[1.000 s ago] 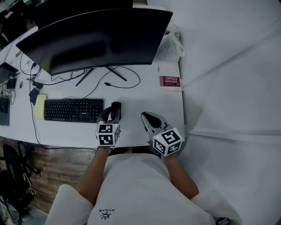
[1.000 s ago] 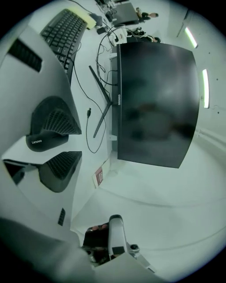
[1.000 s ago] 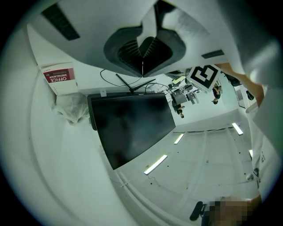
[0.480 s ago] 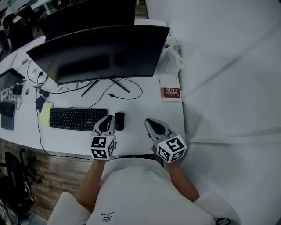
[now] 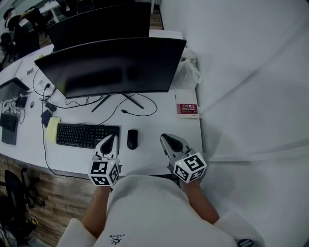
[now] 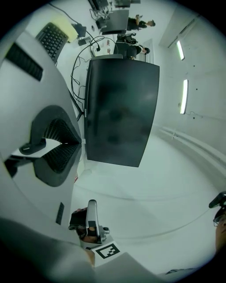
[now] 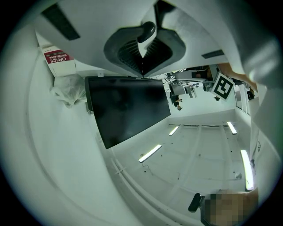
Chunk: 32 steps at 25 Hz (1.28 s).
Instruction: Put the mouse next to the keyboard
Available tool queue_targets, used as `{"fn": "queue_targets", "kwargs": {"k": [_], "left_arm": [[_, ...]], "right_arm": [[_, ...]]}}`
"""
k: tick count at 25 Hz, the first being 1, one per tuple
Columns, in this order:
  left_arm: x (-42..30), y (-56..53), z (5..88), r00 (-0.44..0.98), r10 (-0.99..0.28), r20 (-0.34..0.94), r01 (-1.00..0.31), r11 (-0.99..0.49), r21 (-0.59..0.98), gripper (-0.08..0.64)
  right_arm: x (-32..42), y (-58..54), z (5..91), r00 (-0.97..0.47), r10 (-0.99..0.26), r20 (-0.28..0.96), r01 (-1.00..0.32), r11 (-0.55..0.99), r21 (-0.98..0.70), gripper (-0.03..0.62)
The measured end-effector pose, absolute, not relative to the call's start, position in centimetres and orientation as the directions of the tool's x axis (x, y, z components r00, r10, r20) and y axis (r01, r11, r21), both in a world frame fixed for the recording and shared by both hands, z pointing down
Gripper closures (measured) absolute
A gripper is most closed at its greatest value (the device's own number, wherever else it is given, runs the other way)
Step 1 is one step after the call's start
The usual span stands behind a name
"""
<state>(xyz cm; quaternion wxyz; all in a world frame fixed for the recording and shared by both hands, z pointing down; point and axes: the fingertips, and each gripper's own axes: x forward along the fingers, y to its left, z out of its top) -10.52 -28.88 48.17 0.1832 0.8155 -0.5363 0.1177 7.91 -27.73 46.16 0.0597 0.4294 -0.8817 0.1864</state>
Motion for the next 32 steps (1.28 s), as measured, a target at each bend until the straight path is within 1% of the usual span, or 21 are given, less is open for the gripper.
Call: {"fn": "queue_targets", "kwargs": {"k": [8,14,25,32], "left_arm": [[-13.0,-27.8,47.5,0.371,-0.852,0.369,-0.928,-0.330,0.170,0.548],[-14.5,-27.2,48.6,0.353,-0.858,0.373,-0.934,-0.304,0.187,0.549],[-13.9,-27.0,49.4,0.381,-0.841,0.385,-0.924,-0.326,0.202,0.549],[-13.1,-26.7,50.0,0.391,-0.828,0.403,-0.920,-0.356,0.161,0.549]], "right_arm": [[7.4,-27.4,46.1,-0.633,-0.725,0.271,-0.773,0.576,-0.265,0.575],[6.8,-27.3,46.7,-0.634,-0.719,0.285,-0.773,0.576,-0.266,0.575],[6.4,-26.8,47.0,-0.632,-0.718,0.294,-0.775,0.573,-0.266,0.574],[6.3,-26.4,47.3,-0.629,-0.719,0.295,-0.777,0.571,-0.264,0.575]]}}
